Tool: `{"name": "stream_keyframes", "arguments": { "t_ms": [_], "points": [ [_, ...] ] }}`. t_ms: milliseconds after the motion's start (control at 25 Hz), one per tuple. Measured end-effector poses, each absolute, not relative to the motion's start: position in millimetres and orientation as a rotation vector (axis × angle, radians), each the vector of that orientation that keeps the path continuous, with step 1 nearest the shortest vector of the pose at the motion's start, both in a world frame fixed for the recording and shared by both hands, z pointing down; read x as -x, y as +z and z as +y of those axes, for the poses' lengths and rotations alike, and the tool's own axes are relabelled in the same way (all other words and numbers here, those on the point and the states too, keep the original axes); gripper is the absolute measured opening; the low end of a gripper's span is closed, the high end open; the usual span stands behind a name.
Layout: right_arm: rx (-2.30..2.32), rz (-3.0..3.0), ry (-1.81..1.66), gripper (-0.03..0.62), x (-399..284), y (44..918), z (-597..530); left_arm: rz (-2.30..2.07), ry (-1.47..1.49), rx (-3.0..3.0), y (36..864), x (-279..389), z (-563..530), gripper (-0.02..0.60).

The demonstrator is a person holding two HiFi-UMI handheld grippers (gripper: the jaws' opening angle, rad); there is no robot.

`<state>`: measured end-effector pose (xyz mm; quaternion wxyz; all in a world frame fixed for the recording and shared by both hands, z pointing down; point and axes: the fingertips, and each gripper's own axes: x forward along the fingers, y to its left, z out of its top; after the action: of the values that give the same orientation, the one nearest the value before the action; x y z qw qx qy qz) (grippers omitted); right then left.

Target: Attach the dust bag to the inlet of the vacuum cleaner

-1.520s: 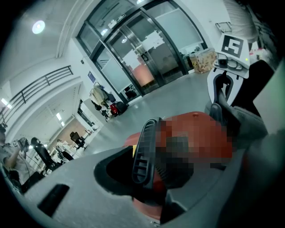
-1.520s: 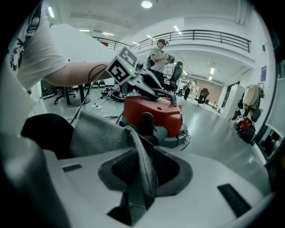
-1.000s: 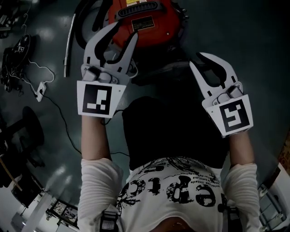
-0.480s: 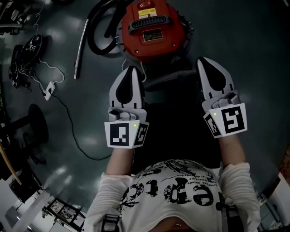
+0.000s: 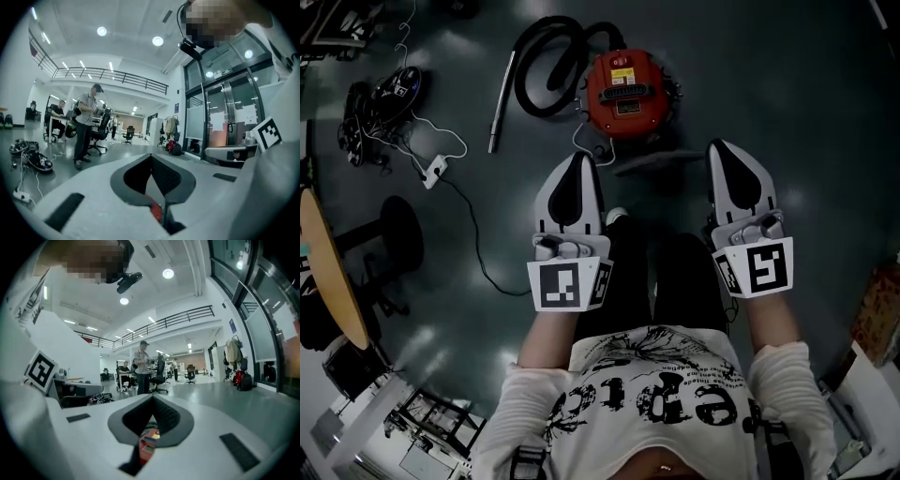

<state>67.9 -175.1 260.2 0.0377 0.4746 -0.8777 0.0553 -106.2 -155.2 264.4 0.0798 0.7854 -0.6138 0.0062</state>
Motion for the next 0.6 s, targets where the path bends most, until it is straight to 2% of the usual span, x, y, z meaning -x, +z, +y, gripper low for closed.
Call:
{"name": "stream_keyframes", "arguments": {
  "t_ms": [280,480,600],
  "points": [
    [-1.435,-2.707,0.029,0.002,-88.0,77.3,-133.3,-1.870,-0.022,-2.396,79.1,86.9,-118.0,0.004],
    [-1.480,-2.704,-0.041,0.002,-113.0,-1.4,-91.9,-1.869,-0.036,-2.440,1.0,64.6,-72.6,0.005],
    [-1.489,-2.689,-0.054,0.002,-127.5,-21.1,-64.5,-1.894,-0.022,-2.421,-13.8,57.5,-37.8,0.005]
  ]
}}
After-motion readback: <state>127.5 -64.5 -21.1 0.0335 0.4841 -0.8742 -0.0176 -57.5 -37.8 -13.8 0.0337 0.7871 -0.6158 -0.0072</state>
